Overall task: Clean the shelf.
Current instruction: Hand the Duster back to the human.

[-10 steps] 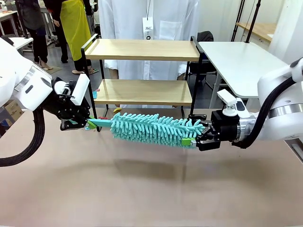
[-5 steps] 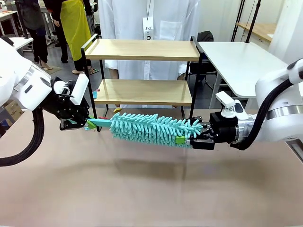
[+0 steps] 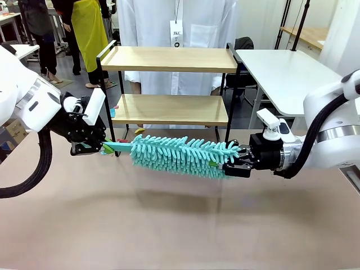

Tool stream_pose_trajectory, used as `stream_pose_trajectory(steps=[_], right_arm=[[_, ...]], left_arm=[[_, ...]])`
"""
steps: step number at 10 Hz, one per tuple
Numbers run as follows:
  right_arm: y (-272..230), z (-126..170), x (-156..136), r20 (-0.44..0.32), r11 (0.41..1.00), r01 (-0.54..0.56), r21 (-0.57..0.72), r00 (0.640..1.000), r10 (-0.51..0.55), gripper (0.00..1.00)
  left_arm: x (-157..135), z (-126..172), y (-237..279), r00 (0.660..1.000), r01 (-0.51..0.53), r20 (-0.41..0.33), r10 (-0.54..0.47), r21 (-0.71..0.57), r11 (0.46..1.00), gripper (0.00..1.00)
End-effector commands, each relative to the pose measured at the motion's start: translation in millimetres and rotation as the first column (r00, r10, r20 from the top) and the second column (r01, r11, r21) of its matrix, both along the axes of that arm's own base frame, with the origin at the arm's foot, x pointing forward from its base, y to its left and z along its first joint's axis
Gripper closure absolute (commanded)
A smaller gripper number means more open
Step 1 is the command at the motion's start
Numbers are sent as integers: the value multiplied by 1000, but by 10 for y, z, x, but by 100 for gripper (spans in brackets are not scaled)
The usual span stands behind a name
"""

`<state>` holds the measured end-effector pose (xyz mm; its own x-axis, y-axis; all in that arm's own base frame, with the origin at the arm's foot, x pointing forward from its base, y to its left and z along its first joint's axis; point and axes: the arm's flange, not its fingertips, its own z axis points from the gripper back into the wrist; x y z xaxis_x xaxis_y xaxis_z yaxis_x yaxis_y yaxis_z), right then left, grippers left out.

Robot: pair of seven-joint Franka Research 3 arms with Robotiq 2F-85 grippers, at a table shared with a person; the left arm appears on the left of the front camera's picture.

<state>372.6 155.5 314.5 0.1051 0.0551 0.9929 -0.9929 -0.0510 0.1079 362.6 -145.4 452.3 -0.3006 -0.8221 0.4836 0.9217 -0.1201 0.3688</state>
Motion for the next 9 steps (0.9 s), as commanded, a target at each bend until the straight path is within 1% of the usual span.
stream_pose_trajectory(steps=[1,2,3,4,5,6,7,8,9], right_arm=[[16,-21,-107,50,999,-32,2,998,32,100],[15,-28,-75,-5,999,-46,13,999,46,100],[21,-37,-23,-75,998,-64,3,995,64,100],[1,-7,-5,7,1000,-5,-1,1000,5,100],[1,-7,-5,7,1000,-5,-1,1000,5,100],[1,-7,-5,7,1000,-5,-1,1000,5,100],[1,-7,-5,7,1000,-5,-1,1000,5,100],[1,-7,-5,7,1000,-5,-1,1000,5,100],[1,-7,-5,7,1000,-5,-1,1000,5,100]], left_arm=[[-6,26,-28,1000,-1,5,1,-27,1000,87],[-6,26,-28,1000,-1,5,1,-27,1000,87],[-6,26,-28,1000,-1,5,1,-27,1000,87],[-1,-1,-2,1000,1,-1,-1,0,1000,29],[-21,16,25,999,32,-3,-32,-39,999,30],[-39,51,61,998,56,-5,-57,-99,993,0],[-68,95,140,996,85,-1,-87,-193,977,26],[-110,145,276,997,76,10,-76,-251,965,0],[-175,202,476,997,74,27,-69,-309,948,0]])
